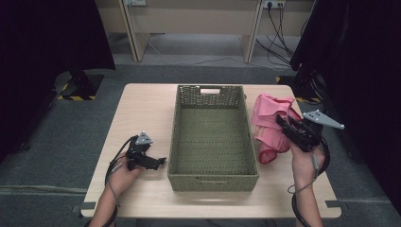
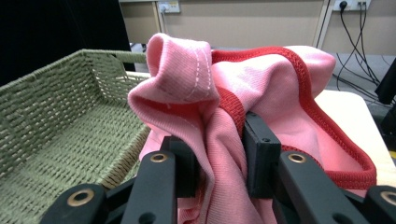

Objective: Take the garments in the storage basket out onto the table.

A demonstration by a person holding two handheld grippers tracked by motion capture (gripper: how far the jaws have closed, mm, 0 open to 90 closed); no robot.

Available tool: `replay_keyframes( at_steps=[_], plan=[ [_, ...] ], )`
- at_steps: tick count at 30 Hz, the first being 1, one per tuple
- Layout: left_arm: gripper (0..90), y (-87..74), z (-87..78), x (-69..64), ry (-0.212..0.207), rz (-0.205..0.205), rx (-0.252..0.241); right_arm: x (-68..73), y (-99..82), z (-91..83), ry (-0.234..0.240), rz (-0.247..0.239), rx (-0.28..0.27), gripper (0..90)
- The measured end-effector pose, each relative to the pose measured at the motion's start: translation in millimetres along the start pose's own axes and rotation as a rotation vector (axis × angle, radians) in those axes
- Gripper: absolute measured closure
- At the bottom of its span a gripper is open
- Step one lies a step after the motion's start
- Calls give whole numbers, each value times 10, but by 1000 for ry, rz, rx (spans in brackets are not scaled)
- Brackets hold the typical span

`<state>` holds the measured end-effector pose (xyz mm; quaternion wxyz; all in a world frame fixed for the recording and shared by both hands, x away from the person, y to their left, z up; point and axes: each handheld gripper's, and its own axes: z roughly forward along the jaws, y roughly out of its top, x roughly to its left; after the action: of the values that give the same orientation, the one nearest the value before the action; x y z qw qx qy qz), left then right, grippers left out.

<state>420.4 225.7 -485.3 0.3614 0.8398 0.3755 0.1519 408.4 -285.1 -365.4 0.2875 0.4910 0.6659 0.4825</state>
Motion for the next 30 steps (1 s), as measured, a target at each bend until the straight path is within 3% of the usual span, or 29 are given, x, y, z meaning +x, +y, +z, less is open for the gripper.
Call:
replay_keyframes(
  at_steps=[20,30],
  plan=[
    [0,0,0,0,0,0,0,-29,-141,172,6,5,46,718],
    [0,0,0,-1,0,0,0,-42,-205,192,3,3,67,671]
  ],
)
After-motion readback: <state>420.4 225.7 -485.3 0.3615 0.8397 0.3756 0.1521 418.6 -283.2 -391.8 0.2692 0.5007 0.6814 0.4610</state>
